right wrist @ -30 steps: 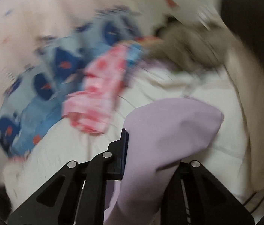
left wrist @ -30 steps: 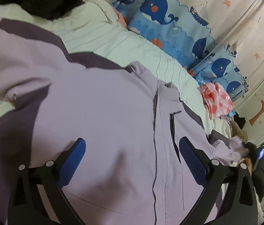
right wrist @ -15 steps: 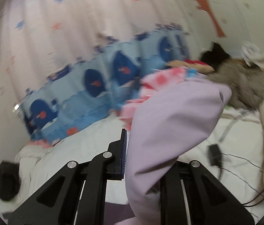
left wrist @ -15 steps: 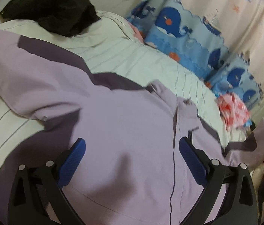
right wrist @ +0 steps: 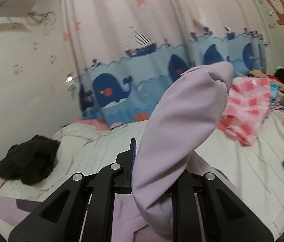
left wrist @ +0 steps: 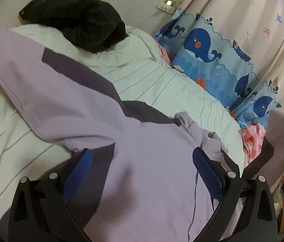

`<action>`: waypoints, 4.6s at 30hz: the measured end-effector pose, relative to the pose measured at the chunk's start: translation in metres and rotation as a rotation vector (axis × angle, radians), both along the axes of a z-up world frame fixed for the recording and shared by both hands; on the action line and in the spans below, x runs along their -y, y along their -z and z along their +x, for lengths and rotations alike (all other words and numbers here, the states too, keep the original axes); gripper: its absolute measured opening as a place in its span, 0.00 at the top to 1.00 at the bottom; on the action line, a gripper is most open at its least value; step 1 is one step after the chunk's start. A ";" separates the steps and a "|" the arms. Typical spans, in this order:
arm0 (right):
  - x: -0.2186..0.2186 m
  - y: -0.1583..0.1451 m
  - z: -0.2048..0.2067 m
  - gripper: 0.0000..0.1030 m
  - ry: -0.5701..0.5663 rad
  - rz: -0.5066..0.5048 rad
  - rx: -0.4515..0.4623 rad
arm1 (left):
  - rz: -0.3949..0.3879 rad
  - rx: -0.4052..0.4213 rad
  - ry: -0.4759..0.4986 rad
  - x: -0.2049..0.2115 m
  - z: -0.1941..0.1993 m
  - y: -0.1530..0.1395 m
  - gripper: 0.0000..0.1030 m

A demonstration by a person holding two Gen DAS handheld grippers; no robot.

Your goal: Fold large clothes

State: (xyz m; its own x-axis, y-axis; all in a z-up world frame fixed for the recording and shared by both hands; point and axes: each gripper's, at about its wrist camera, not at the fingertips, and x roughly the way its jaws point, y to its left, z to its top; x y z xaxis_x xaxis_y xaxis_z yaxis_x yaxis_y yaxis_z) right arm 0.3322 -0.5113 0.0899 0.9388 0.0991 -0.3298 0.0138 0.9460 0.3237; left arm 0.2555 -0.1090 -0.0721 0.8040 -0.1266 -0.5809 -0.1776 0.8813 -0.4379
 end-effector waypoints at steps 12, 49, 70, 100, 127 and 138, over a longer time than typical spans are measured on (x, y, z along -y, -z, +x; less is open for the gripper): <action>-0.051 0.033 0.004 0.87 -0.101 0.053 -0.041 | 0.101 0.040 -0.020 0.004 -0.001 -0.010 0.07; -0.261 0.209 0.014 0.48 -0.485 -0.255 -0.383 | -0.166 -0.012 -0.280 -0.105 0.004 -0.001 0.07; -0.293 0.215 -0.016 0.09 -0.693 -0.233 -0.566 | -0.163 -0.014 -0.240 -0.100 0.008 -0.004 0.07; 0.035 0.259 -0.051 0.06 0.047 0.198 -0.557 | 0.266 -0.190 0.248 0.046 0.133 0.091 0.06; -0.038 0.251 -0.132 0.06 0.026 0.031 -0.547 | -0.362 0.123 -0.308 -0.381 -0.070 -0.008 0.06; -0.037 0.253 -0.132 0.06 0.024 0.041 -0.529 | -0.295 0.034 -0.467 -0.380 -0.009 -0.008 0.06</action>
State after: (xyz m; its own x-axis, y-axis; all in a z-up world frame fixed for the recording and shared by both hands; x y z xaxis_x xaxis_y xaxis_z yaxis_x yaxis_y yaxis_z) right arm 0.1999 -0.4745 -0.1628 0.6477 0.1020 -0.7550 0.2068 0.9302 0.3031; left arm 0.2468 0.2706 -0.0638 0.8315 0.0943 -0.5474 -0.5015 0.5513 -0.6668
